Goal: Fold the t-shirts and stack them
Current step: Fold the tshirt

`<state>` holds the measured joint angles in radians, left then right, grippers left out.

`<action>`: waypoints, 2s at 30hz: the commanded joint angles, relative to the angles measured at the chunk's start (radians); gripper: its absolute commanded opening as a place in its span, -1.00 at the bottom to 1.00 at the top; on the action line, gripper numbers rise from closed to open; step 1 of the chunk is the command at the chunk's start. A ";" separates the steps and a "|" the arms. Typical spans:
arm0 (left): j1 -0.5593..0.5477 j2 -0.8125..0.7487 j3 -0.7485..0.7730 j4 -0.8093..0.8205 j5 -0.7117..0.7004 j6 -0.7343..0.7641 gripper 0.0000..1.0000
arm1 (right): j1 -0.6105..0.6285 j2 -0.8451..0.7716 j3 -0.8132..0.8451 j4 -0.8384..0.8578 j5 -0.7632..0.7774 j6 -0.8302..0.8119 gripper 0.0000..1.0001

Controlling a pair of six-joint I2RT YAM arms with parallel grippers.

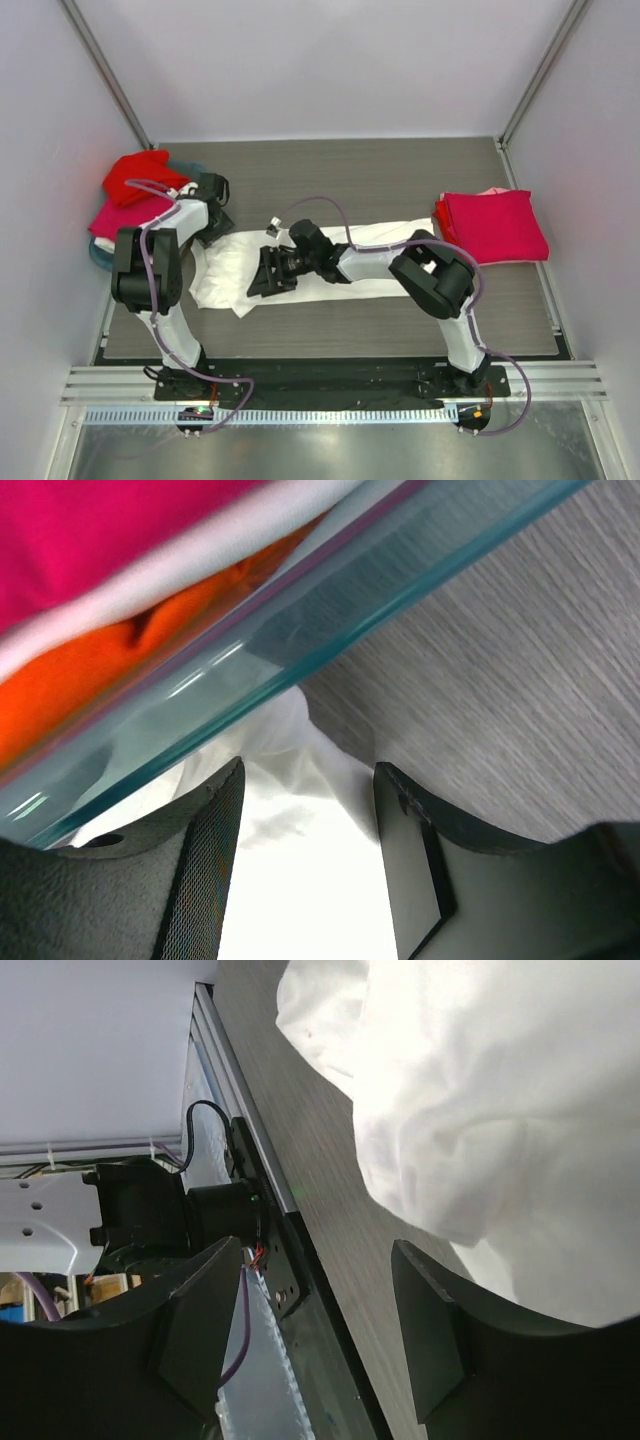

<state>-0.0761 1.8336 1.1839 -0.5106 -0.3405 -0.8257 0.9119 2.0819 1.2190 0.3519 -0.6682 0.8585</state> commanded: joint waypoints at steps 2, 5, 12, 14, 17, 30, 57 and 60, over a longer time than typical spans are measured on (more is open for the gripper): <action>0.004 -0.163 -0.029 -0.011 -0.026 0.034 0.13 | -0.010 -0.180 -0.036 -0.083 0.139 -0.076 0.31; -0.022 -0.264 -0.055 -0.020 -0.014 0.022 0.16 | -0.021 -0.238 -0.076 -0.152 0.234 -0.108 0.25; -0.083 -0.451 -0.137 -0.150 0.056 -0.030 0.18 | -0.050 -0.290 -0.115 -0.345 0.390 -0.115 -0.12; -0.088 -0.511 -0.188 -0.155 0.099 -0.042 0.18 | -0.048 -0.277 -0.127 -0.346 0.395 -0.087 -0.22; -0.091 -0.629 -0.292 -0.149 0.152 -0.064 0.20 | -0.048 -0.257 -0.150 -0.346 0.407 -0.044 -0.29; -0.100 -0.686 -0.540 -0.036 0.385 -0.130 0.20 | -0.047 -0.169 -0.191 -0.183 0.358 0.072 -0.30; -0.102 -0.513 -0.575 0.035 0.239 -0.066 0.22 | -0.071 -0.201 -0.237 -0.192 0.340 0.142 -0.98; -0.103 -0.520 -0.575 0.018 0.221 -0.058 0.22 | -0.080 -0.210 -0.231 -0.232 0.325 0.134 -0.97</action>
<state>-0.1818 1.3060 0.6384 -0.4889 -0.0227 -0.9276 0.8410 1.9305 0.9871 0.1799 -0.3225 1.0214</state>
